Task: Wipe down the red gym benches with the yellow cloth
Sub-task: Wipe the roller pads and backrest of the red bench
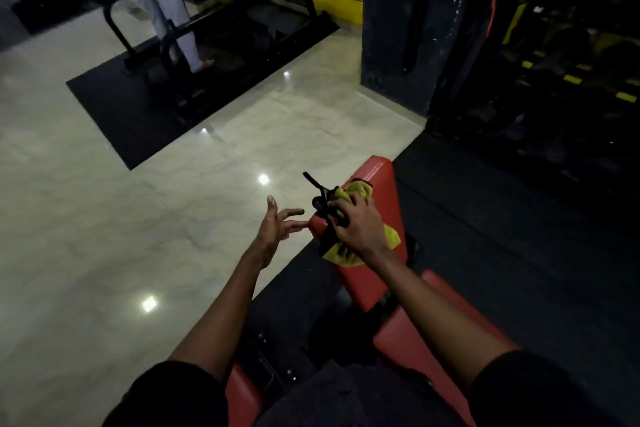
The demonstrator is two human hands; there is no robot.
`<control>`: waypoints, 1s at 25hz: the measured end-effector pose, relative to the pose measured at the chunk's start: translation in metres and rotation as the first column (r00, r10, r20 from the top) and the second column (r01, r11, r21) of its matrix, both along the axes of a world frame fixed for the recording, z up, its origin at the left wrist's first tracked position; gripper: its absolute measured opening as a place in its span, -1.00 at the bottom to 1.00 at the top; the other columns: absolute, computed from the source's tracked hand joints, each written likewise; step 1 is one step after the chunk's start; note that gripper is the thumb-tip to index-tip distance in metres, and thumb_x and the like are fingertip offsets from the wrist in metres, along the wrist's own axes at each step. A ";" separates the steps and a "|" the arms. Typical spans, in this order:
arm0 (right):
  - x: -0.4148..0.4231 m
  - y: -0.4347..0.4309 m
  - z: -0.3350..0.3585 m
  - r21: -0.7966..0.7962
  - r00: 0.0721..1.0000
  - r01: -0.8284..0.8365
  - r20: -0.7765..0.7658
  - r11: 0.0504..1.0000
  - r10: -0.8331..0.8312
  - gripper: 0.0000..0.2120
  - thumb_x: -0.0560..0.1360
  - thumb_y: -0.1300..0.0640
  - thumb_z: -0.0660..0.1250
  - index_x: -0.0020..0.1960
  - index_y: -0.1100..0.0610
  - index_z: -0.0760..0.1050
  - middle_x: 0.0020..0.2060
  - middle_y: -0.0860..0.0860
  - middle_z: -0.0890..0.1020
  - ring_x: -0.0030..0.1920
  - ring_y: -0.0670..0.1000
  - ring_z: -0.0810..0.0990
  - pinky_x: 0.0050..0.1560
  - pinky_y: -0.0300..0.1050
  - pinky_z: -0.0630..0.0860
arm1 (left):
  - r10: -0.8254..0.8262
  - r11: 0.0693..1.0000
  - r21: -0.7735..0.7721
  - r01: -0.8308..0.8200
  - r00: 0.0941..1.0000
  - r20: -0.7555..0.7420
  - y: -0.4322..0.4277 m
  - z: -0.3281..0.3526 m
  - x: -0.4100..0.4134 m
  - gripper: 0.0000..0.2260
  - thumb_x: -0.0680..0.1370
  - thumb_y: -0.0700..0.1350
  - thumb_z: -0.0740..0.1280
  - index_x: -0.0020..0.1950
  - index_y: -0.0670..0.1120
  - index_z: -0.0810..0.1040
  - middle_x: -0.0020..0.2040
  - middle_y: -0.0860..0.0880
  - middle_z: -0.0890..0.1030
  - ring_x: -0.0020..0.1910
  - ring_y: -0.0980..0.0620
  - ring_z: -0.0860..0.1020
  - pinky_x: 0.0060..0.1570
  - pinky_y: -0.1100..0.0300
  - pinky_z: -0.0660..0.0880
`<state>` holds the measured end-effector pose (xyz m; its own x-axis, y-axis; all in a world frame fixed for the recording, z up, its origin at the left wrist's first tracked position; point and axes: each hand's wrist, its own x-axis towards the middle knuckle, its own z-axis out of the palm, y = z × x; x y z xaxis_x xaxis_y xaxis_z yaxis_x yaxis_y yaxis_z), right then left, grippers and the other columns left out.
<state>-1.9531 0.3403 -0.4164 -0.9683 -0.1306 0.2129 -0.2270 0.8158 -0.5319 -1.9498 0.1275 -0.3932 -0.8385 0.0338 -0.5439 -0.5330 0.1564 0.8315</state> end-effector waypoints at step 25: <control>0.097 -0.040 -0.075 -0.610 0.877 0.470 0.242 0.638 -0.415 -0.76 0.57 0.12 0.39 0.23 0.03 0.58 0.20 0.04 0.50 0.22 0.03 0.50 0.29 0.04 0.47 | -0.389 0.827 -0.485 0.285 0.912 -0.127 0.036 0.020 -0.015 -0.69 0.63 0.04 0.33 0.31 -0.05 0.60 0.16 -0.03 0.66 0.16 -0.02 0.60 0.14 0.11 0.48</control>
